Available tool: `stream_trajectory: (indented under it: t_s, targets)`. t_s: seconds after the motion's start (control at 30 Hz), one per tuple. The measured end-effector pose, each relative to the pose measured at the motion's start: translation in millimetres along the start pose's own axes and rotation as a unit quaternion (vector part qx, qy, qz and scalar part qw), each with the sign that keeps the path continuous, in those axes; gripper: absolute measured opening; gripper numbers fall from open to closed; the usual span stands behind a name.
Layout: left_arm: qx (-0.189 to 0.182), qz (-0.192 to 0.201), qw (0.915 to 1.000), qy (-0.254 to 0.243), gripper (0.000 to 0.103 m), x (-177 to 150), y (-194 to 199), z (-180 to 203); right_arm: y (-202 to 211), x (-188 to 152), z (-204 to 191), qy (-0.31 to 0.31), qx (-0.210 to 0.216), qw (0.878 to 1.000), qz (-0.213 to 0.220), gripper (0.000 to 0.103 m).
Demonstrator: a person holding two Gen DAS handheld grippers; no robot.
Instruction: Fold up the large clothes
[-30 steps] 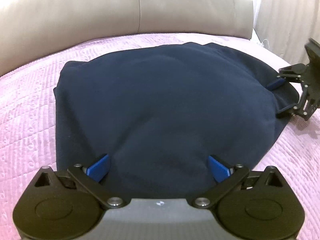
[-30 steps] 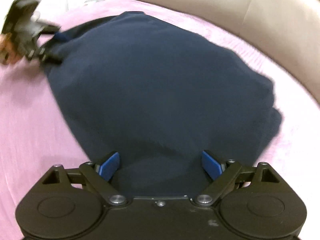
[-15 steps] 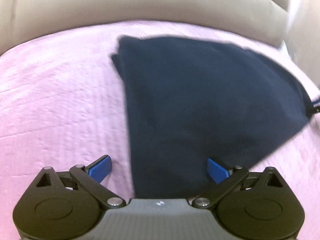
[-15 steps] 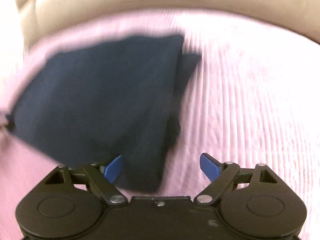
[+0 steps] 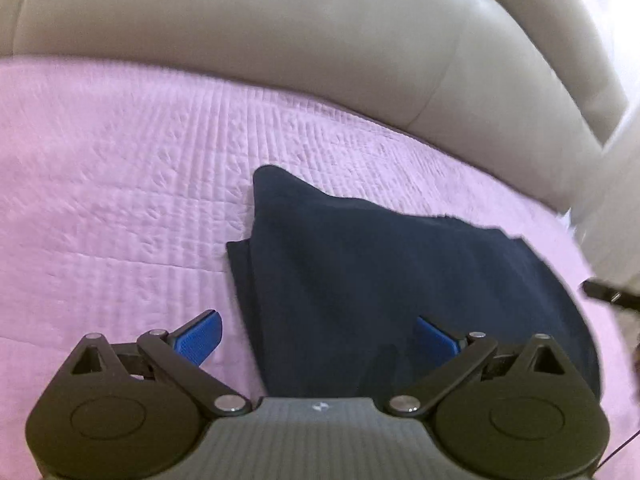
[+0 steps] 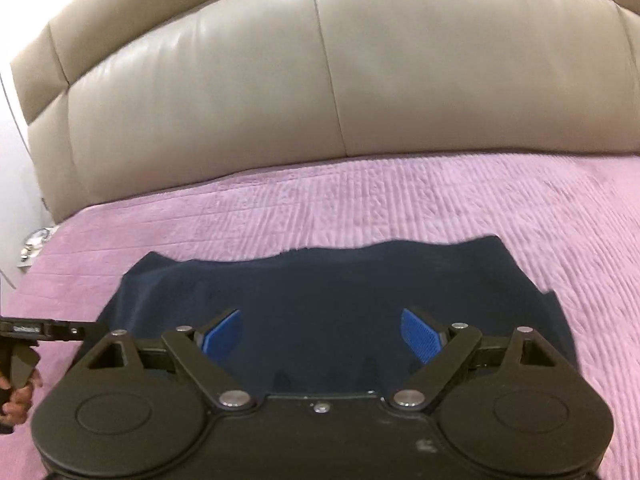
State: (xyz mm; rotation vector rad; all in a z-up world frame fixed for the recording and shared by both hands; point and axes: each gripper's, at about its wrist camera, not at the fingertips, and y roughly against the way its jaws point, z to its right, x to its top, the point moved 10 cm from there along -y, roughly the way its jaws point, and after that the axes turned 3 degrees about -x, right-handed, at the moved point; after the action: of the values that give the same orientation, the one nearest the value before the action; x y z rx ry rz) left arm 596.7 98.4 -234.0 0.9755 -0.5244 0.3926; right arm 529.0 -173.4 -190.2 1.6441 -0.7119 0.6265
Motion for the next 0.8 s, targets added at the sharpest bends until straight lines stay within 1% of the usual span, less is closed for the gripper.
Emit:
stream_trajectory:
  t_s: [0.07, 0.13, 0.17, 0.2, 0.27, 0.3, 0.37, 0.4, 0.43, 0.47, 0.53, 0.67, 0.73, 0.8]
  targets:
    - [-0.018, -0.013, 0.9993, 0.03, 0.103, 0.3, -15.1, -4.1, -24.2, 1.1, -6.3, 0.002, -0.014, 1.0, -0.003, 0.102]
    - [-0.029, -0.026, 0.998, 0.05, 0.103, -2.6, -27.5, -8.3, -49.9, 1.4, -9.6, -0.003, -0.031, 0.999, -0.011, 0.102]
    - [-0.033, -0.018, 0.9981, 0.049, 0.103, -1.9, -28.3, -7.4, -62.4, -0.9, -6.3, -0.006, -0.039, 0.999, -0.015, 0.102]
    - [-0.043, -0.015, 0.9976, 0.052, 0.103, -1.7, -29.7, -6.2, -66.2, -2.5, -3.2, -0.008, -0.046, 0.999, -0.023, 0.102]
    - [-0.077, -0.025, 0.9948, 0.062, 0.103, -7.6, -30.9, -2.0, -86.6, -6.6, -6.2, -0.002, -0.056, 0.997, -0.049, 0.103]
    - [-0.092, -0.028, 0.9931, 0.066, 0.103, -13.4, -28.1, 0.4, -91.6, -10.7, -7.6, 0.007, -0.059, 0.997, -0.055, 0.103]
    - [-0.122, -0.035, 0.9889, 0.078, 0.103, -27.1, -21.1, 7.8, -83.7, -19.7, -11.4, 0.014, -0.063, 0.997, -0.04, 0.103]
    - [-0.142, -0.043, 0.9853, 0.084, 0.103, -37.5, -17.8, 13.4, -81.3, -26.9, -13.6, 0.008, -0.059, 0.997, -0.04, 0.103]
    - [-0.151, -0.048, 0.984, 0.081, 0.103, -45.2, -14.3, 19.0, -77.0, -34.8, -15.7, -0.001, -0.057, 0.998, -0.039, 0.103]
    - [-0.152, -0.048, 0.9846, 0.072, 0.103, -51.8, -11.9, 23.3, -68.6, -42.0, -18.6, -0.005, -0.059, 0.998, -0.03, 0.103]
    - [-0.155, -0.054, 0.9841, 0.067, 0.103, -60.4, -12.0, 30.8, -51.0, -56.9, -29.7, 0.013, -0.065, 0.998, -0.012, 0.103]
    - [-0.155, -0.054, 0.9826, 0.086, 0.102, -61.5, -13.3, 32.6, -17.6, -83.5, -39.5, 0.031, -0.069, 0.997, 0.011, 0.103]
    - [-0.153, -0.051, 0.9813, 0.104, 0.1, -61.3, -13.8, 30.4, -4.8, -94.3, -39.0, 0.046, -0.078, 0.996, 0.022, 0.103]
    - [-0.148, -0.05, 0.9813, 0.113, 0.094, -63.1, -11.1, 28.7, 8.0, -103.9, -40.4, 0.049, -0.081, 0.995, 0.027, 0.103]
